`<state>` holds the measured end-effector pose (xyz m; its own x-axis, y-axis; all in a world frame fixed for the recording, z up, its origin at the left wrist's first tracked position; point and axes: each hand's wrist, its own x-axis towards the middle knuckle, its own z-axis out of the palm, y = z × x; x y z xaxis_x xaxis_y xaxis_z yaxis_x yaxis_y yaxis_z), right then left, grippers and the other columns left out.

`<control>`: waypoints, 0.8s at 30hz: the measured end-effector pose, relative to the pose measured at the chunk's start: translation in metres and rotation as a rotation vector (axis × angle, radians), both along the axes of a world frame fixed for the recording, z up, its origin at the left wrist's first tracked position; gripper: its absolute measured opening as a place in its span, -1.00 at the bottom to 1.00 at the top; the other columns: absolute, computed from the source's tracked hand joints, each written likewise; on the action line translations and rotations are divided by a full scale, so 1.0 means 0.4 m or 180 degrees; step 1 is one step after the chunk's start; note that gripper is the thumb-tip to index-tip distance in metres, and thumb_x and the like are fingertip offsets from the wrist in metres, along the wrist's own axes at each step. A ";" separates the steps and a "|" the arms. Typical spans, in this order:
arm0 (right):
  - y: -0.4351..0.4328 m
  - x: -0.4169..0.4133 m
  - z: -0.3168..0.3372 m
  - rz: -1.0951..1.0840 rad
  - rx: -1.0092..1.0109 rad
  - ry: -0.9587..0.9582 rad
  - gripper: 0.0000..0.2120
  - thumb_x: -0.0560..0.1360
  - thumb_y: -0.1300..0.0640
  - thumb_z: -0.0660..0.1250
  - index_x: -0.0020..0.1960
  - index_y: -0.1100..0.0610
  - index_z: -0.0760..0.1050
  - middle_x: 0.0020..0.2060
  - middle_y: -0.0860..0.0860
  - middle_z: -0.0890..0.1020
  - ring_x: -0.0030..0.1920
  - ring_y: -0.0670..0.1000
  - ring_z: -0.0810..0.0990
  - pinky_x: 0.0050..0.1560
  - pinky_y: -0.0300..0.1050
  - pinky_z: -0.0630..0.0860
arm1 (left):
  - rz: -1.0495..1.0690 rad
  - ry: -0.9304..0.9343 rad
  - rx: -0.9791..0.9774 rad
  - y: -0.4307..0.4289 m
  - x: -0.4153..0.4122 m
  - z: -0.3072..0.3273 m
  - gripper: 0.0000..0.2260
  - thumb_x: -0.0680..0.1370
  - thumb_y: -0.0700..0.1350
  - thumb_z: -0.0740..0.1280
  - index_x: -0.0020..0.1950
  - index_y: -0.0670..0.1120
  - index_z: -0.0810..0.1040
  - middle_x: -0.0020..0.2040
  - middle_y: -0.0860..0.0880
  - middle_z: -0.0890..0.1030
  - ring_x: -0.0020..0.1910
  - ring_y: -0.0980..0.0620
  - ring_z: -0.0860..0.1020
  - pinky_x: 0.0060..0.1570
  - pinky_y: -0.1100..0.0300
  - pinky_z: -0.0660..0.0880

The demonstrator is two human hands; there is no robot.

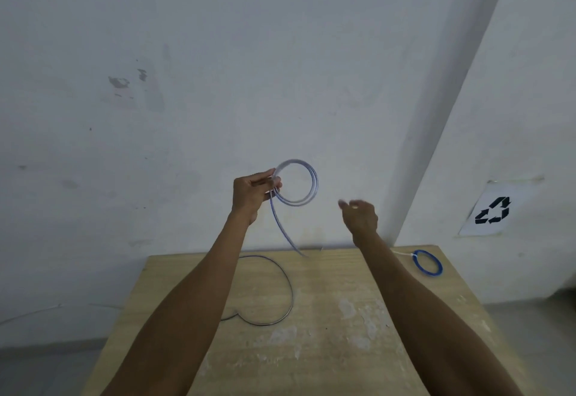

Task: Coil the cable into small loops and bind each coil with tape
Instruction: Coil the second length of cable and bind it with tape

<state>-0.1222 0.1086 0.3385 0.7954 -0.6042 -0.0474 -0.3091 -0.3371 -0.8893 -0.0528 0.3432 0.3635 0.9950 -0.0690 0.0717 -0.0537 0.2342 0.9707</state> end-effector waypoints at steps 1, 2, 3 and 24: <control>0.011 -0.003 -0.015 0.0045 0.0186 0.0476 -0.50 0.56 -0.04 0.41 0.36 0.27 0.51 0.32 0.20 0.58 0.35 0.23 0.52 0.32 0.07 0.46 | 0.0131 0.0018 -0.0107 -0.004 0.000 0.001 -0.69 0.49 -0.34 0.52 0.23 -0.28 0.65 -0.09 -0.20 0.73 -0.18 -0.06 0.72 0.00 0.03 0.66; 0.023 -0.006 -0.030 0.0262 0.0666 0.0852 -0.44 0.57 -0.03 0.40 0.43 0.29 0.42 0.43 0.23 0.47 0.42 0.29 0.44 0.30 0.19 0.48 | 0.0236 0.0028 -0.0198 -0.011 0.000 0.001 -0.69 0.49 -0.34 0.52 0.23 -0.28 0.65 -0.10 -0.19 0.73 -0.20 -0.04 0.71 -0.04 0.08 0.66; 0.040 -0.010 -0.038 0.0508 0.1396 0.1116 -0.40 0.59 -0.01 0.40 0.50 0.25 0.33 0.53 0.23 0.32 0.48 0.33 0.34 0.24 0.33 0.49 | 0.0314 0.0023 -0.0275 -0.019 -0.003 0.002 -0.69 0.49 -0.34 0.51 0.24 -0.28 0.65 -0.10 -0.18 0.72 -0.22 -0.02 0.71 -0.09 0.12 0.66; 0.049 -0.022 0.010 0.0664 0.1942 -0.1118 -0.69 0.63 0.31 0.26 0.31 0.10 0.58 -0.10 0.22 0.75 -0.14 0.08 0.72 -0.12 -0.16 0.65 | -0.0647 -0.0093 0.0624 -0.002 -0.019 -0.011 -0.71 0.49 -0.30 0.53 0.21 -0.24 0.68 0.00 -0.23 0.74 -0.09 -0.07 0.74 -0.06 0.11 0.68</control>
<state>-0.1308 0.1282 0.3425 0.9211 -0.3862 -0.0482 0.0450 0.2288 -0.9724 -0.0603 0.3423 0.3589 0.9571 -0.2822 0.0656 -0.0533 0.0509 0.9973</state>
